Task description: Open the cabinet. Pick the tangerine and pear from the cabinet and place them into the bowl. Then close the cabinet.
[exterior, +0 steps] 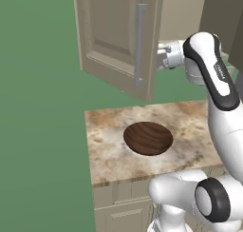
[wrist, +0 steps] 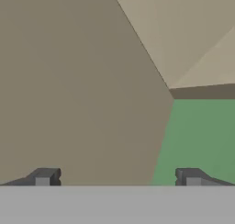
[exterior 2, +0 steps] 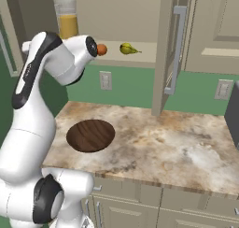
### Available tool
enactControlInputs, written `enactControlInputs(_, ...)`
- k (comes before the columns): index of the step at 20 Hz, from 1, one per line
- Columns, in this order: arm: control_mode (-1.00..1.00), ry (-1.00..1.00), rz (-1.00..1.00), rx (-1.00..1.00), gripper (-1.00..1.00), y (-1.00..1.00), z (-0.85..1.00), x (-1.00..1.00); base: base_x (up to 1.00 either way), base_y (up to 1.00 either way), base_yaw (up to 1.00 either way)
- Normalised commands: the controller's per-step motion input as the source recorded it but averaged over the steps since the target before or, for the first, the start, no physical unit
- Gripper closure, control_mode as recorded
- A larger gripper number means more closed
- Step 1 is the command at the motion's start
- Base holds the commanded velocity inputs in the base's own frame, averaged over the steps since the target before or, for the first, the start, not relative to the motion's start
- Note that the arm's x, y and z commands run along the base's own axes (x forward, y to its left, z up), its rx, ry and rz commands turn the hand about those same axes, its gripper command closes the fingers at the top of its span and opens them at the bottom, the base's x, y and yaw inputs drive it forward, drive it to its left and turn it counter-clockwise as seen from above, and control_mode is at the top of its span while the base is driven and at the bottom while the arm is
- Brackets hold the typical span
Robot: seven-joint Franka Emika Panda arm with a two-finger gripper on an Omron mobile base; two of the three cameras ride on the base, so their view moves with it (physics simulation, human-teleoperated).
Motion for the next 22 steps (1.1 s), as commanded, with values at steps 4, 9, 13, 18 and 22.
enactControlInputs(4,-1.00,0.02,0.00,0.10,-1.00,0.26,-0.09,-0.26,0.00,0.00,0.00)
enactControlInputs(9,-1.00,0.01,0.00,0.00,-1.00,0.03,0.00,0.00,0.00,0.00,0.00)
enactControlInputs(13,-1.00,-0.02,-0.01,-0.02,-1.00,0.65,-0.06,0.00,0.00,0.00,0.00)
enactControlInputs(18,-1.00,-0.01,-0.04,-0.05,-1.00,0.35,0.00,0.00,0.00,0.00,0.00)
enactControlInputs(22,-1.00,0.00,-0.04,0.01,-1.00,-0.43,0.03,-0.01,0.00,0.00,0.00)
